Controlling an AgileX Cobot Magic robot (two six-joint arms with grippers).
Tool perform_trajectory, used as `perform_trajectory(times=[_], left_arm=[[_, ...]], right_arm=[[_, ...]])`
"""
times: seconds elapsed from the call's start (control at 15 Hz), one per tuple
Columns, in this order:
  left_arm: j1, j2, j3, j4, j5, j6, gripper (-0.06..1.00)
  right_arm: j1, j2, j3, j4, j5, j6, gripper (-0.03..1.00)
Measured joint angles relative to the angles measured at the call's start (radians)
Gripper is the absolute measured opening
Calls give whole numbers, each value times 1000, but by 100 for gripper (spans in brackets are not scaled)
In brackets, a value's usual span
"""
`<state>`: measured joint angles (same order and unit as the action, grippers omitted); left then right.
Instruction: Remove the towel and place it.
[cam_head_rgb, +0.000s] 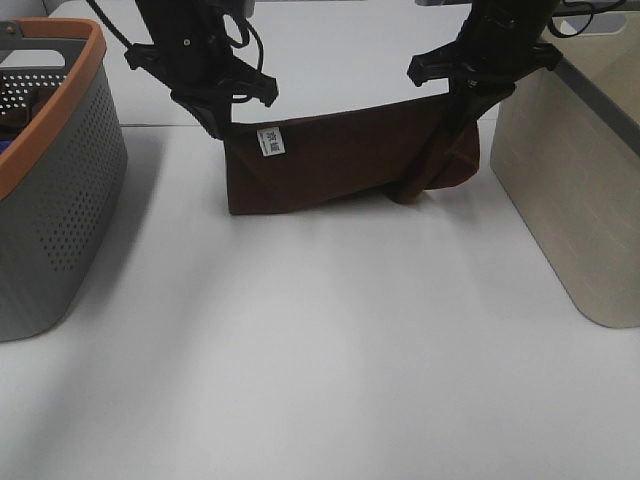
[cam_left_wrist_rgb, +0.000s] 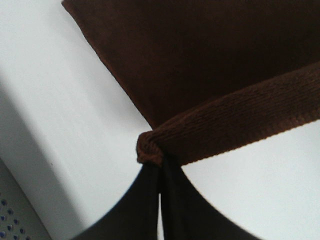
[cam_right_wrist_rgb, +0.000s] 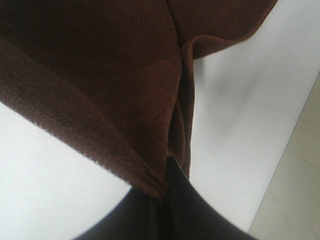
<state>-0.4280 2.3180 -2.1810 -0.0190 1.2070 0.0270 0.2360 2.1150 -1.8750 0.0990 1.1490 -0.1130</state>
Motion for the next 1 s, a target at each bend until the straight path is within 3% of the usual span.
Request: perform_trajectory(times=[0.13, 0.47, 1.0], left_arm=[[-8, -41, 82, 1, -1, 0, 0], [-13, -73, 256, -19, -12, 0, 0], [-16, -122, 481, -66, -20, 0, 0]], right_arm=[[0, 7, 0, 9, 49, 14, 0], [1, 13, 15, 93, 63, 34, 0], [2, 14, 275, 141, 63, 34, 0]])
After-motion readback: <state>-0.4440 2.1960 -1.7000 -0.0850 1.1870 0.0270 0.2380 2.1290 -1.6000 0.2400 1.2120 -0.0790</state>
